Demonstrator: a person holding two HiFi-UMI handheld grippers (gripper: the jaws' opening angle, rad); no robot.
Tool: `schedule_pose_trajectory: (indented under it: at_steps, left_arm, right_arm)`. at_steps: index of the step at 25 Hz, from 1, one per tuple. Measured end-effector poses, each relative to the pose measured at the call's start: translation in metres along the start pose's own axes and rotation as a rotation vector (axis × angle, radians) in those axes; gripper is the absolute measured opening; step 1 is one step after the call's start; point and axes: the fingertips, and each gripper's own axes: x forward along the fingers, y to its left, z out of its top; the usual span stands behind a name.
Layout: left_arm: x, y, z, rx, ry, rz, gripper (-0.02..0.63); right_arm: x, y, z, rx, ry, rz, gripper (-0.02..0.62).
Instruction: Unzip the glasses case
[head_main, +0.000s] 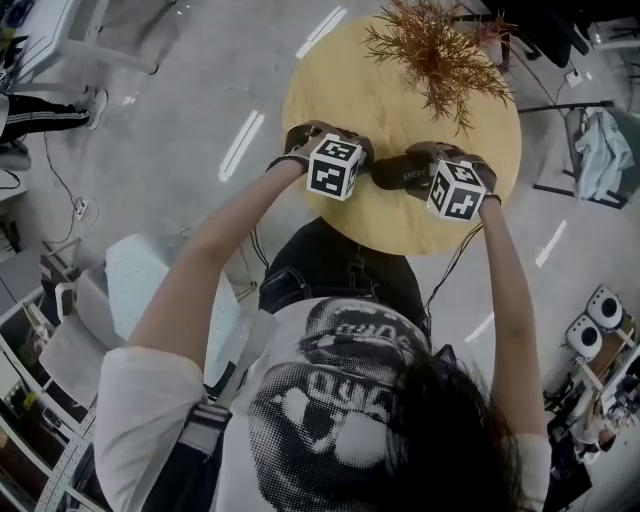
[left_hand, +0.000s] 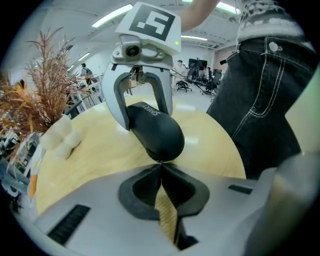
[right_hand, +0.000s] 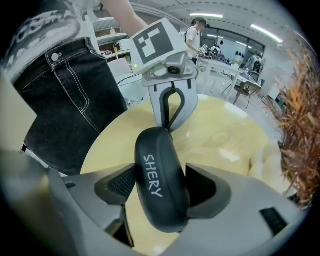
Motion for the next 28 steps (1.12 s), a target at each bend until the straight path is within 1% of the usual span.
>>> schedule_pose_trajectory:
  at_steps: [5,9,12,14,17,19,22,25,28]
  left_arm:
    - [-0.003,0.003,-0.001,-0.075,-0.012,0.051,0.015]
    - [-0.004,-0.003,-0.001,-0.116,-0.018,0.059,0.014]
    - [-0.006,-0.009,0.0,-0.156,-0.03,0.07,0.014]
    - [-0.006,-0.011,0.0,-0.208,-0.042,0.093,0.015]
    - [-0.008,-0.008,-0.001,-0.329,-0.064,0.163,0.015]
    - [-0.01,-0.004,-0.004,-0.407,-0.077,0.215,0.015]
    - [-0.013,0.0,-0.005,-0.494,-0.093,0.271,0.014]
    - [-0.016,0.001,-0.004,-0.556,-0.11,0.306,0.014]
    - [-0.016,0.0,0.0,-0.588,-0.12,0.322,0.014]
  right_arm:
    - [-0.001,-0.004,-0.002,0.051,-0.027,-0.004,0.314]
    - [-0.001,-0.005,-0.002,0.078,-0.034,-0.002,0.314]
    - [-0.002,-0.009,-0.001,0.121,-0.047,-0.002,0.314]
    - [-0.002,-0.013,0.0,0.159,-0.058,-0.013,0.314]
    - [-0.002,-0.016,0.001,0.221,-0.057,-0.04,0.314]
    - [-0.001,-0.018,0.002,0.303,-0.057,-0.05,0.314]
    - [0.0,-0.017,0.003,0.496,-0.095,-0.044,0.311]
    - [0.0,-0.015,0.005,0.638,-0.143,-0.059,0.31]
    - [-0.001,-0.012,0.004,0.772,-0.155,-0.108,0.31]
